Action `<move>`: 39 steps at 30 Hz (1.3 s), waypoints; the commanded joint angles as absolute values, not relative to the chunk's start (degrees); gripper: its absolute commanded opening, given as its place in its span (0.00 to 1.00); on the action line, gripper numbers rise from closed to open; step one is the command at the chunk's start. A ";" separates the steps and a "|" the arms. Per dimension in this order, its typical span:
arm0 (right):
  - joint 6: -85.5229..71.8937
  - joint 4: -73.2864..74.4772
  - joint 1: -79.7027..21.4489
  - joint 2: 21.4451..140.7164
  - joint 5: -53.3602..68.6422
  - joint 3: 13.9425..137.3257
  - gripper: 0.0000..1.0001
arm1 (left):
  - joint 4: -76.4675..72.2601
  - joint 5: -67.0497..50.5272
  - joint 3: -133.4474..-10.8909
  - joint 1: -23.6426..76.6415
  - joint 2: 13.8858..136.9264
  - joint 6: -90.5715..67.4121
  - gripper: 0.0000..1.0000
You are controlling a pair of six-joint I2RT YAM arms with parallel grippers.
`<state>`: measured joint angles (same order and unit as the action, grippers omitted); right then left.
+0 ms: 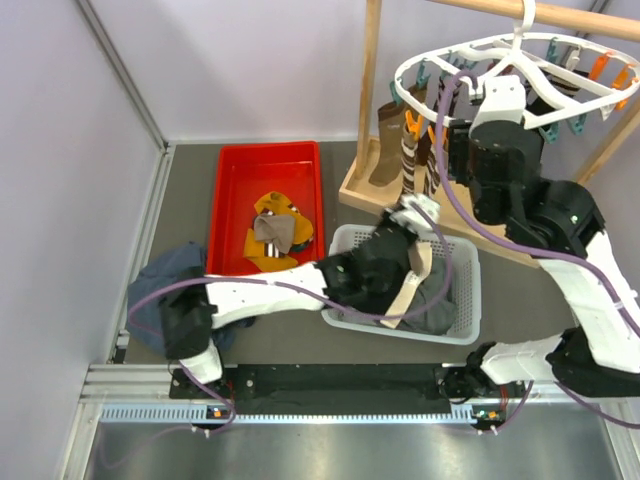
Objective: Remove the socks clipped to the hanger
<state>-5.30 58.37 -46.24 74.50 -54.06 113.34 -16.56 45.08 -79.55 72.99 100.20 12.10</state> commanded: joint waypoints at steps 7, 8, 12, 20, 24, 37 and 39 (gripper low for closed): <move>-8.79 56.43 -45.62 61.27 -34.20 101.26 0.99 | -4.33 41.32 -74.88 54.16 80.43 -6.56 0.00; -8.79 55.38 -45.62 58.82 -31.93 98.47 0.99 | 1.61 40.09 -75.49 51.79 80.07 -8.16 0.00; -9.14 54.75 -45.53 54.33 -27.61 93.26 0.99 | 7.90 35.44 -76.81 40.64 80.15 -11.33 0.00; -10.54 53.79 -45.62 48.08 -17.94 85.79 0.99 | 10.90 23.66 -76.29 27.17 90.85 -17.92 0.00; -13.09 54.76 -45.53 46.41 -17.40 83.50 0.99 | 11.42 21.27 -73.83 24.26 97.46 -21.61 0.04; -17.75 57.92 -45.61 43.86 -16.61 81.56 0.99 | 26.02 23.41 -81.12 23.82 90.11 -23.04 0.89; -18.10 57.14 -45.62 42.90 -15.74 81.47 0.99 | 24.62 18.31 -81.21 23.82 84.66 -20.23 0.94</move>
